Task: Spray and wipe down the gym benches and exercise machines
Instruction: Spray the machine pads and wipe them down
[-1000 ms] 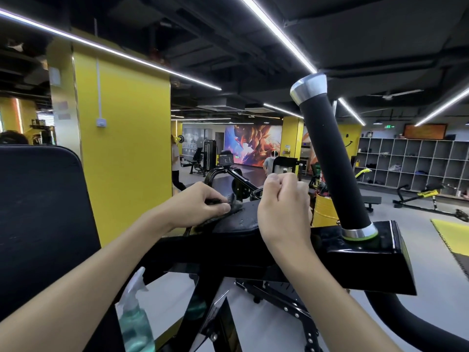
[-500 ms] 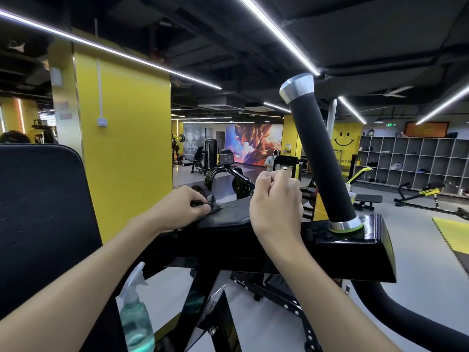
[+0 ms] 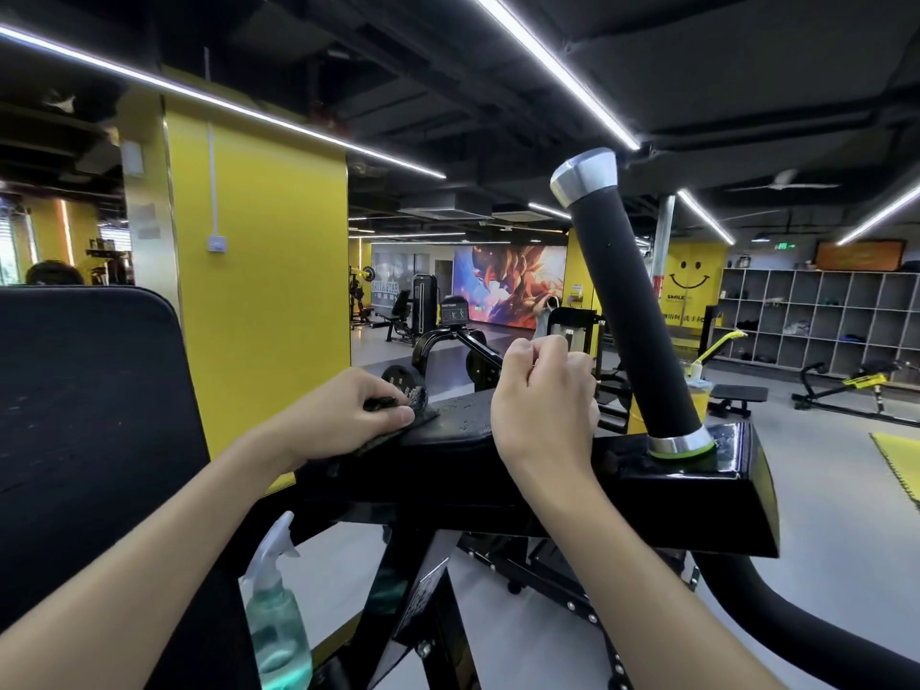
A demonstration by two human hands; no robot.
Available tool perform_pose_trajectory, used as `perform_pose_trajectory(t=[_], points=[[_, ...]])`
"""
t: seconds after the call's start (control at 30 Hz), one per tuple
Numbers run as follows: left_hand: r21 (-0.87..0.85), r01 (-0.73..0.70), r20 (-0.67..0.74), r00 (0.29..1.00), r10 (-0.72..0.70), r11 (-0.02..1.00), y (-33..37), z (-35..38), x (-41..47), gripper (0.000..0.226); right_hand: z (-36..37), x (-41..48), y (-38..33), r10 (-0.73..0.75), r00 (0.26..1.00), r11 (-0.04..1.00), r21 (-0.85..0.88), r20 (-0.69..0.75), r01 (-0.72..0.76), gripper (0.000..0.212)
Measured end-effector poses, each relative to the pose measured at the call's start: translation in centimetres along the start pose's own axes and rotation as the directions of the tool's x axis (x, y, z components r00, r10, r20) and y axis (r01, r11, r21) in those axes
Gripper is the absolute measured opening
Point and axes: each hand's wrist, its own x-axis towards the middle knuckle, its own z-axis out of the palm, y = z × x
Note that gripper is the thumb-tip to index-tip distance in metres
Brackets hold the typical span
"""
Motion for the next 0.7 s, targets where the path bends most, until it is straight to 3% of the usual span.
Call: perform_pose_trajectory(t=[0.1,0.27,0.43,0.6,0.7], points=[[-0.055,-0.001,-0.05,0.999,-0.001,0.999,-0.1,0.0,-0.8,0.018,-0.1,-0.2,0.0,0.006,1.0,1.0,0.016,0.005,-0.006,0.029],[0.189,0.059,-0.113,0.993,-0.038,0.98,0.0,0.6,-0.9,0.022,-0.4,-0.2,-0.2,-0.001,1.0,1.0,0.025,0.003,0.001,0.031],[0.018,-0.031,-0.11,0.993,0.033,0.999,1.1,0.5,-2.2,0.019,-0.3,-0.1,0.1,-0.008,1.0,0.999,0.047,0.009,0.008,0.03],[0.231,0.116,-0.142,0.986,-0.084,0.966,-0.5,0.6,-1.4,0.024,-0.2,0.0,0.2,-0.01,1.0,0.998,0.069,0.007,0.009,0.027],[0.043,0.001,-0.088,0.996,0.003,0.999,0.8,0.4,-1.7,0.02,-0.1,0.1,0.3,-0.008,1.0,0.997,0.077,0.0,0.008,0.027]])
